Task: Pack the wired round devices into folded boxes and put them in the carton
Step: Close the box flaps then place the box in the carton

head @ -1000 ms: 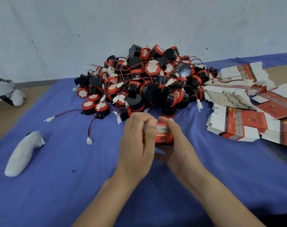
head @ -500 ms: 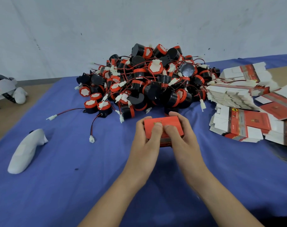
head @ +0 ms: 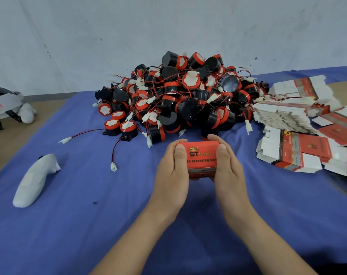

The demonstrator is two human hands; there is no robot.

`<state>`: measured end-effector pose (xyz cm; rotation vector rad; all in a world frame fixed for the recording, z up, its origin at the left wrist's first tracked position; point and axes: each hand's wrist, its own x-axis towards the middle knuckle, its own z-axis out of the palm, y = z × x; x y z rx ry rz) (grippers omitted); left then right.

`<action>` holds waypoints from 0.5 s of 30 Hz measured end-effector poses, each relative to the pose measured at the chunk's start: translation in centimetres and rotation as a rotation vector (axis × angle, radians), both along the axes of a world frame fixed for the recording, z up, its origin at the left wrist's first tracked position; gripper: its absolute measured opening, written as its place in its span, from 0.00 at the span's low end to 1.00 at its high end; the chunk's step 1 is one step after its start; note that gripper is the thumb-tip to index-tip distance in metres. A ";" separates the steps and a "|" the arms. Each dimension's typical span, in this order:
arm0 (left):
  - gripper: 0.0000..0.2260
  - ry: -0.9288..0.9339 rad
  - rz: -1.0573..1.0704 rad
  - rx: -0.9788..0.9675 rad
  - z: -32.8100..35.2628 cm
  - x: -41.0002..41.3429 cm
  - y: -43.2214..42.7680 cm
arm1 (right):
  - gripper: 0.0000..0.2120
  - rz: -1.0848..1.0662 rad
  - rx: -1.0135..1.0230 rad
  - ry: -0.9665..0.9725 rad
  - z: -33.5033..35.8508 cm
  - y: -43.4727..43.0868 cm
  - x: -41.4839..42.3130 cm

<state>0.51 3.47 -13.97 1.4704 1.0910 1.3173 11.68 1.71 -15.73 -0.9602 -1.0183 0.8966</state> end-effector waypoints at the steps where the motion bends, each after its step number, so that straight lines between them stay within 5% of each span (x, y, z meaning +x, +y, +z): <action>1: 0.12 -0.013 0.003 -0.009 0.1 0.0 0.0 | 0.14 0.009 -0.007 0.012 0.0 0.0 0.1; 15: 0.04 -0.015 0.007 0.074 0.2 1.0 -0.5 | 0.08 0.012 0.026 -0.091 0.4 -0.1 -0.1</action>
